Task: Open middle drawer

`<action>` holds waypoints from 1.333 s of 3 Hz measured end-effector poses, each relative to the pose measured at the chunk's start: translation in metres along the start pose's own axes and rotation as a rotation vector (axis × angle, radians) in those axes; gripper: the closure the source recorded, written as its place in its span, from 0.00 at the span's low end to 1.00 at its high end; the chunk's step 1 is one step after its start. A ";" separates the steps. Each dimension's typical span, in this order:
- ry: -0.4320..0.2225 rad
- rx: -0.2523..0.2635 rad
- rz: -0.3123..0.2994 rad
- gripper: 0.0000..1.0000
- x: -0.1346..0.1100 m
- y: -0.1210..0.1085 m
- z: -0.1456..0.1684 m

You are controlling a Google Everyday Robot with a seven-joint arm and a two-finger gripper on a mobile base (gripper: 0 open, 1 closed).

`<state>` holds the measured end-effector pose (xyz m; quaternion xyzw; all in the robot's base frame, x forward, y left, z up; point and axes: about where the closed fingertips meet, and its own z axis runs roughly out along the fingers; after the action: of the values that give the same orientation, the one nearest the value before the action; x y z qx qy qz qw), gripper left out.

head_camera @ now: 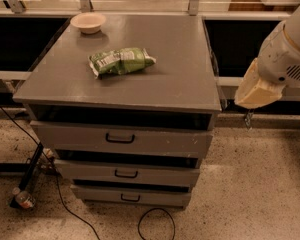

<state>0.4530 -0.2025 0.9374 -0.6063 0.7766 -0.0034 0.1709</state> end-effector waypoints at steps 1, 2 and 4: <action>0.001 0.002 0.015 1.00 0.013 0.005 0.027; 0.011 -0.030 0.025 1.00 0.031 0.015 0.070; 0.062 -0.126 0.053 1.00 0.071 0.031 0.143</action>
Offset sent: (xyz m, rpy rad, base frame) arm -0.0053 -0.0196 -0.1395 0.0027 0.0897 -0.0241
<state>0.4480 -0.2322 0.7781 -0.5949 0.7958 0.0311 0.1085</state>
